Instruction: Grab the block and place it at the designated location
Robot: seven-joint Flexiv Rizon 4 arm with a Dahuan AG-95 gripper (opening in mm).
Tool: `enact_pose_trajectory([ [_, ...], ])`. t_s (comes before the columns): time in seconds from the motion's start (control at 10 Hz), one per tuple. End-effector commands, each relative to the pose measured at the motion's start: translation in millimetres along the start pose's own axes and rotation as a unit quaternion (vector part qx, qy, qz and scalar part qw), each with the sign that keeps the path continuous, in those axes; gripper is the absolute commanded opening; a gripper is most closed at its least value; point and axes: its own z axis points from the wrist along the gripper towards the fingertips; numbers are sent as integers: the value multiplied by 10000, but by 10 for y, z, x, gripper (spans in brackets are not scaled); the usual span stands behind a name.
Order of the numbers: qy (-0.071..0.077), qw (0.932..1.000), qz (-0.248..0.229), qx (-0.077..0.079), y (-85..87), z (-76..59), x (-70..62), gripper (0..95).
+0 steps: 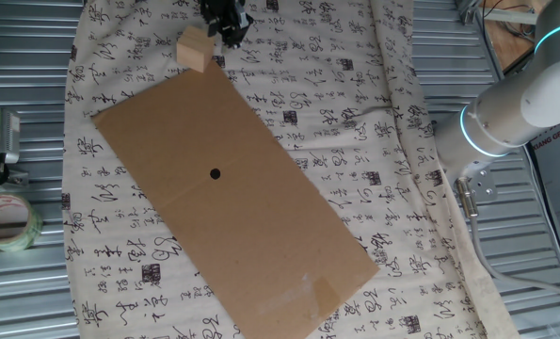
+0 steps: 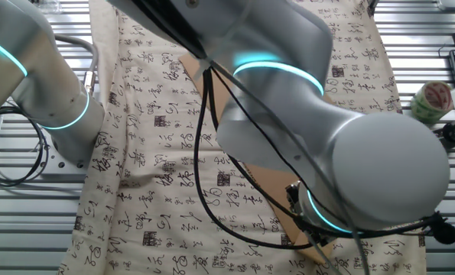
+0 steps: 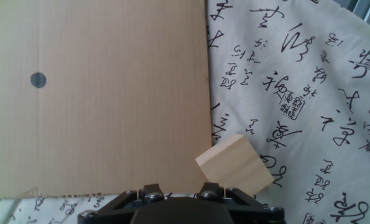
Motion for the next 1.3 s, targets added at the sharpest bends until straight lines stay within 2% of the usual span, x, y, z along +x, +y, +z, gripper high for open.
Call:
enact_pose_trajectory([
  [0.1, 126, 9998, 142, 99, -12, 8, -7, 380],
  [0.5, 284, 9975, 591, 248, -12, 8, -7, 380],
  [1.0, 207, 9951, 892, 377, -12, 8, -7, 380],
  [1.3, 174, 9947, 937, 380, -12, 8, -7, 380],
])
